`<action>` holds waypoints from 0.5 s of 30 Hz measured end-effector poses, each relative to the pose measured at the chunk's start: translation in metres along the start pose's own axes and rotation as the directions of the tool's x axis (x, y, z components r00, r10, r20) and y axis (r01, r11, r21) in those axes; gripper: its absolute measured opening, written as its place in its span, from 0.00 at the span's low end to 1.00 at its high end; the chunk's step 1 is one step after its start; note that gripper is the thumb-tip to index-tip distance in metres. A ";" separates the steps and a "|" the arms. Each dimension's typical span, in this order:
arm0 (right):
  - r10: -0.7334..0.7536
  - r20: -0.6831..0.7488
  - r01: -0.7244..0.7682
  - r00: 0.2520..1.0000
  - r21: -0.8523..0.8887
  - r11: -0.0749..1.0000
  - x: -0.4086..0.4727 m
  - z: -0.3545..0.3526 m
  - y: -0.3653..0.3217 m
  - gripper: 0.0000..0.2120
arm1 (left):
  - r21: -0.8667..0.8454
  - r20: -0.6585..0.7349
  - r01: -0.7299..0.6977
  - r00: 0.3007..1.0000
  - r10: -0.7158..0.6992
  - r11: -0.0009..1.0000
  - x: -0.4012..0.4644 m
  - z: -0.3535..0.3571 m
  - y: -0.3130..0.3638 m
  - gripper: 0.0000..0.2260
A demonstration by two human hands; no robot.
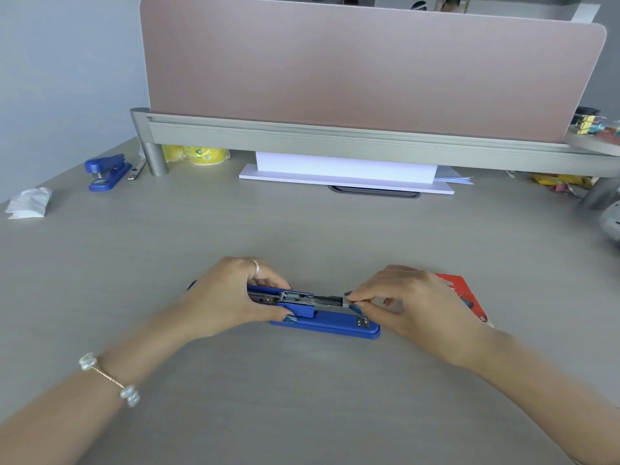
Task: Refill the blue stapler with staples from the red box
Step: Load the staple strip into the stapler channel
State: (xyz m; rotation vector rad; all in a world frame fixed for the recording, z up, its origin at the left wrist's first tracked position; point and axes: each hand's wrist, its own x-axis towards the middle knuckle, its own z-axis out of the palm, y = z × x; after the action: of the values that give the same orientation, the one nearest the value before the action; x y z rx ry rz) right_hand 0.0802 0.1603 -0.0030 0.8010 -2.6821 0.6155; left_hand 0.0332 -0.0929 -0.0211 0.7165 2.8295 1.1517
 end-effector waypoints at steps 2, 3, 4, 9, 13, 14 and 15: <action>-0.016 -0.015 0.015 1.000 -0.022 1.000 0.000 -0.001 0.000 0.07 | 0.002 -0.016 -0.004 1.000 0.004 1.000 -0.001 0.001 0.000 0.11; -0.022 -0.015 0.022 1.000 -0.017 1.000 -0.001 -0.001 0.001 0.05 | 0.003 -0.021 -0.006 1.000 0.006 1.000 -0.002 0.001 0.000 0.11; -0.025 -0.001 0.025 1.000 0.008 1.000 -0.001 -0.001 0.002 0.04 | 0.002 -0.025 -0.009 1.000 0.009 1.000 -0.002 0.001 0.000 0.11; 0.023 0.088 -0.040 0.996 0.199 0.979 -0.003 0.002 0.012 0.03 | -0.006 -0.009 -0.013 1.000 0.013 1.000 -0.001 0.000 0.001 0.12; 0.031 0.096 -0.053 0.995 0.229 0.972 -0.005 0.000 0.016 0.04 | 0.057 0.194 0.041 0.980 -0.052 0.998 -0.003 -0.024 -0.005 0.21; 0.038 0.096 -0.061 0.995 0.244 0.968 -0.005 0.000 0.017 0.04 | 0.077 0.252 0.076 0.963 -0.093 0.994 -0.003 -0.035 -0.009 0.21; 0.050 0.096 -0.074 0.994 0.262 0.962 -0.005 0.000 0.017 0.04 | 0.092 0.303 0.109 0.944 -0.133 0.990 -0.004 -0.046 -0.014 0.20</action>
State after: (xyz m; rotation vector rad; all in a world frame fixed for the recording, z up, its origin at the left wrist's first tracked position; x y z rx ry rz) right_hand 0.0741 0.1752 -0.0106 0.8302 -2.7498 0.9931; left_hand 0.0231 -0.1340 0.0024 0.6495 2.6213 0.8370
